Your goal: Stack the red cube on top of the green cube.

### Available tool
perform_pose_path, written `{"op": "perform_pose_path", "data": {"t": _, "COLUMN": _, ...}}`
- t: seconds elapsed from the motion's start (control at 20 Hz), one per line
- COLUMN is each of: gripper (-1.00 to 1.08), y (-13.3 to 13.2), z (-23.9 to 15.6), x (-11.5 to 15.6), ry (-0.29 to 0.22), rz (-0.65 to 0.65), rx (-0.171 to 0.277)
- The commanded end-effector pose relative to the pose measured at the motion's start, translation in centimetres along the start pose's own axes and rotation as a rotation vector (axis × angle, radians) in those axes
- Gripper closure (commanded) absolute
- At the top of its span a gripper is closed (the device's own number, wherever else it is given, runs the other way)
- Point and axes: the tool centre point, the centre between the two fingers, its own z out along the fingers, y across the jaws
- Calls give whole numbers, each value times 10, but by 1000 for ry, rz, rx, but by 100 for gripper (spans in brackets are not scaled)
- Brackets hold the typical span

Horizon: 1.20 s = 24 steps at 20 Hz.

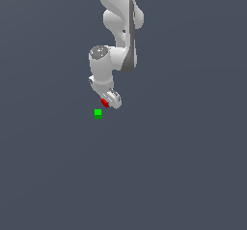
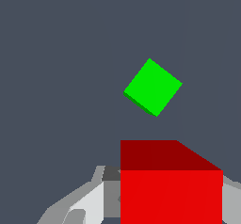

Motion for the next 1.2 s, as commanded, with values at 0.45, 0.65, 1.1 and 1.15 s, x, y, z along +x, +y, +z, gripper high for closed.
{"op": "perform_pose_path", "data": {"t": 0.45, "gripper": 108, "y": 10, "z": 24, "x": 55, "ry": -1, "rz": -1, "rx": 2}}
{"op": "perform_pose_path", "data": {"t": 0.65, "gripper": 108, "y": 11, "z": 26, "x": 59, "ry": -1, "rz": -1, "rx": 2}}
{"op": "perform_pose_path", "data": {"t": 1.1, "gripper": -92, "y": 11, "z": 26, "x": 59, "ry": -1, "rz": -1, "rx": 2}}
{"op": "perform_pose_path", "data": {"t": 1.15, "gripper": -92, "y": 11, "z": 26, "x": 59, "ry": -1, "rz": -1, "rx": 2}}
